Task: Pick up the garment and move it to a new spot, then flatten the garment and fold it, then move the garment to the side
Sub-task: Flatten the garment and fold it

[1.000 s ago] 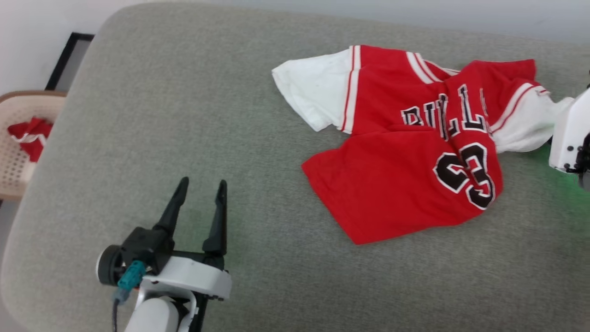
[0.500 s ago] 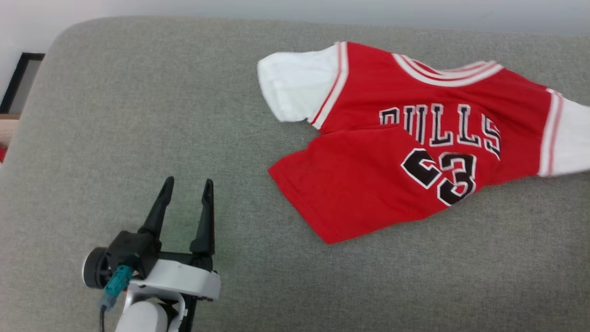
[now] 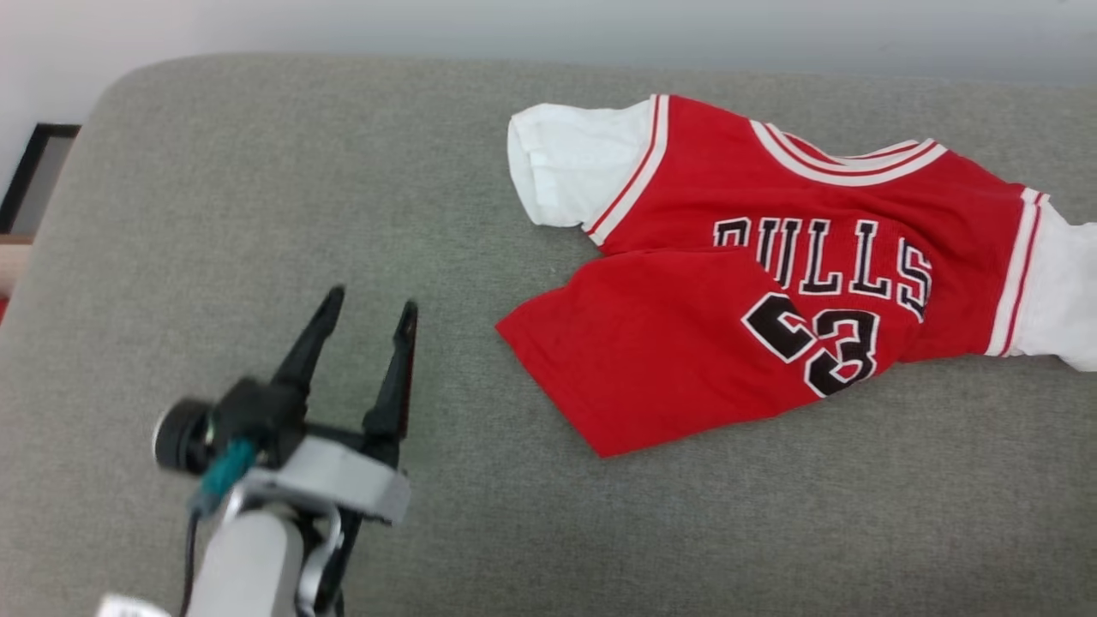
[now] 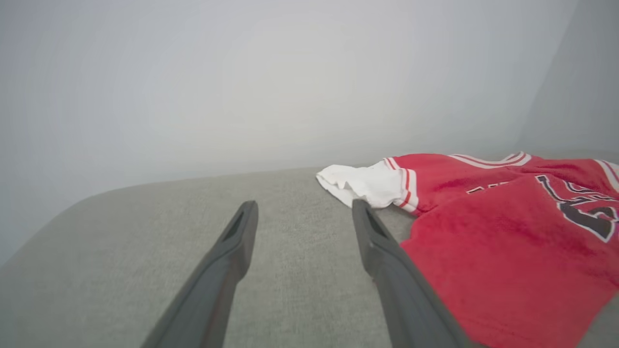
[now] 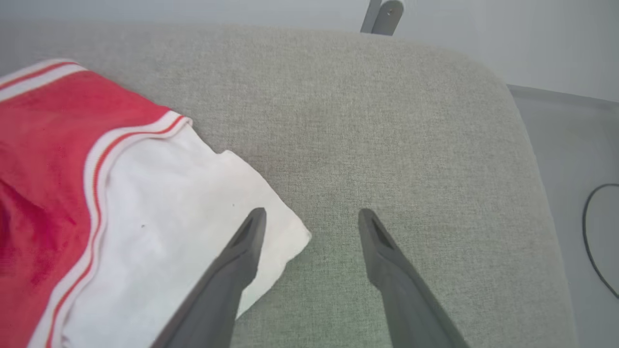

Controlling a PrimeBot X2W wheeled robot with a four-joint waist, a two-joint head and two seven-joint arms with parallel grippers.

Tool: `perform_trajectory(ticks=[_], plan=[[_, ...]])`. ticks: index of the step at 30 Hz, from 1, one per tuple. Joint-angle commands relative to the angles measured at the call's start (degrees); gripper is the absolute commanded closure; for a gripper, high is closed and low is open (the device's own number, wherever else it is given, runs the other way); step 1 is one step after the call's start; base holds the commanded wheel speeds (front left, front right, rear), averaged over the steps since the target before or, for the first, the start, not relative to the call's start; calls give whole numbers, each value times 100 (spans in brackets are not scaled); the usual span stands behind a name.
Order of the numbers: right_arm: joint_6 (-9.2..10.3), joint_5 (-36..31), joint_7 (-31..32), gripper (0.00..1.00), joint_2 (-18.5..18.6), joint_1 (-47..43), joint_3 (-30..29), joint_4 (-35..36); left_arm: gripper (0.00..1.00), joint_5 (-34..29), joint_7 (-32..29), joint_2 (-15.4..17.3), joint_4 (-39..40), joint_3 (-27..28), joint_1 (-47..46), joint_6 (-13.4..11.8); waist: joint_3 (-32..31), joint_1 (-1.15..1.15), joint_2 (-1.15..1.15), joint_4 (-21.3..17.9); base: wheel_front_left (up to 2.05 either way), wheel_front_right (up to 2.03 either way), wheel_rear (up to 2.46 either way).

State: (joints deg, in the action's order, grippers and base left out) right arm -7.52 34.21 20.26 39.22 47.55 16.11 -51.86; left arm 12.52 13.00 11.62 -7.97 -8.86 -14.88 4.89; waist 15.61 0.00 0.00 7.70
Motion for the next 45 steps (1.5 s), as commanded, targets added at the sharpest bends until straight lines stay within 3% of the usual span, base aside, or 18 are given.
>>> perform_trajectory(ticks=[1, 9, 12, 16, 18, 22, 26, 37, 40, 45], plan=[[6, 7, -170, 0, -80, -179, -72, 108, 0, -5, -87, 77, -46, -60, -163, 59, -46, 0, 0, -81, 0, 0, 0], [6, 170, -923, 0, -725, -1356, -421, 1658, 0, 399, -1197, 780, -583, -808, -1432, 268, -143, 0, 0, -653, 0, 0, 0], [6, 128, -875, 0, -1018, -1876, -535, 2406, 0, 1258, -2249, 1122, -896, -1671, -1863, 263, -166, 0, 0, -912, 0, 0, 0], [6, -11, -663, 0, -1325, -2456, -783, 3277, 0, 2919, -3933, 1728, -759, -2835, -2421, 260, -165, 0, 0, -1223, 0, 0, 0], [6, -111, -512, 0, -1455, -2692, -919, 3639, 0, 3408, -4518, 2054, -592, -3282, -2671, 260, -168, 0, 0, -1345, 0, 0, 0], [5, -299, -236, 0, -1683, -3045, -1228, 4245, 0, 4149, -5322, 2342, -251, -4088, -3060, 261, -135, 0, 0, -1509, 0, 0, 0], [5, -472, -19, 0, -1948, -3221, -1456, 4661, 0, 4519, -5498, 2320, -191, -4706, -3285, 262, -75, 0, 0, -1627, 0, 0, 0], [5, -637, 251, 0, -2289, -3285, -1553, 5114, 0, 4159, -4582, 2193, -1406, -6036, -3583, 249, 15, 0, 0, -1802, 0, 0, 0], [5, -659, 288, 0, -2310, -3314, -1503, 5168, 100, 4291, -4389, 2144, -1669, -6229, -3574, 245, -25, 0, 0, -1789, 0, 0, 0], [5, -690, 330, 0, -2327, -3399, -1509, 5214, 100, 4664, -4266, 2125, -1515, -6420, -3426, 259, -171, 0, 0, -1721, 0, 0, 0]])
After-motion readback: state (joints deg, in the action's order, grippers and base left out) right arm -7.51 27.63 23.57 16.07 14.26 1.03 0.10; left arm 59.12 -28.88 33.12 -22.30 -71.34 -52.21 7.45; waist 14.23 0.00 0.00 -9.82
